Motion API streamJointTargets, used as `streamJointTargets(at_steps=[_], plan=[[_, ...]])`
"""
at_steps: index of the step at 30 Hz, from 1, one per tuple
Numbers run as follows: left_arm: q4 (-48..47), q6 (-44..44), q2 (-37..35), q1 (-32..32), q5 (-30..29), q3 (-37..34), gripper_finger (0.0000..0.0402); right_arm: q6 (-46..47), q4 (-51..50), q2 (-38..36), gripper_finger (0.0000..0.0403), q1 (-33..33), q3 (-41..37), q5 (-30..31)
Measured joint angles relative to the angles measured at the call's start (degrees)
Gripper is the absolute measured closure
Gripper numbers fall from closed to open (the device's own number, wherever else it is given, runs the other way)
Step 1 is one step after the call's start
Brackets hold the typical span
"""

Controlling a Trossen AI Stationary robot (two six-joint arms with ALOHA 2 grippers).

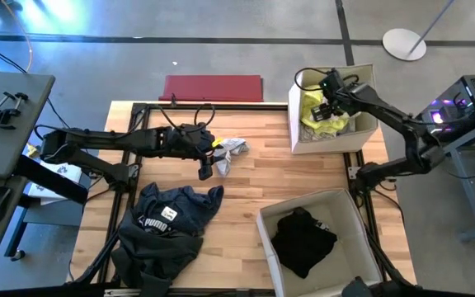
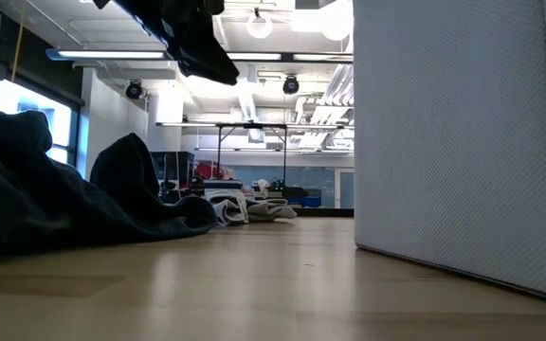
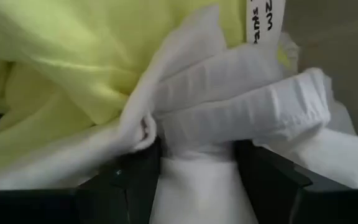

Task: Sort clothes
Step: Put the white shorts in the top white bin, then put the gray shorts in the top white bin

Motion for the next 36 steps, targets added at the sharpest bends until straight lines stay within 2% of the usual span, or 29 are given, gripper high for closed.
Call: streamJointTargets(at_steps=[4, 10, 16, 22, 25, 27, 33, 36], plan=[[0.0, -0.2, 1.0, 0.0, 0.0, 0.0, 0.0232, -0.1, -3.9, -1.8, 0.0197, 1.7, 3.8, -0.1], [-0.6, -0.6, 2.3, 0.0, 0.0, 0.0, 0.0232, 4.2, -10.9, -7.2, 0.0197, 5.7, 13.9, 0.8], [-0.8, -0.7, 5.4, 0.0, 0.0, -0.3, 0.0232, 5.0, -10.1, -13.6, 0.0197, 12.8, 17.5, 2.1], [11.3, 0.0, 10.8, 1.3, -2.0, -7.0, 0.0232, 7.7, -1.9, -19.9, 0.0197, 26.8, 10.8, 1.5], [19.1, -2.6, 14.4, 3.7, -7.0, -10.0, 0.0232, 8.1, 6.7, -22.2, 0.0197, 35.0, 4.4, 1.0], [23.8, -3.3, 17.2, 5.6, -8.1, -11.0, 0.0232, 8.0, 14.0, -22.9, 0.0197, 39.8, 0.0, 0.7], [25.3, -4.2, 26.8, 10.8, -5.6, -10.9, 0.0233, 4.9, 34.1, -21.7, 0.0197, 50.4, -8.9, -4.0], [26.4, -5.2, 30.5, 12.8, -0.3, -10.1, 0.0254, -0.8, 40.8, -20.0, 0.0197, 54.0, -10.6, -7.6]])
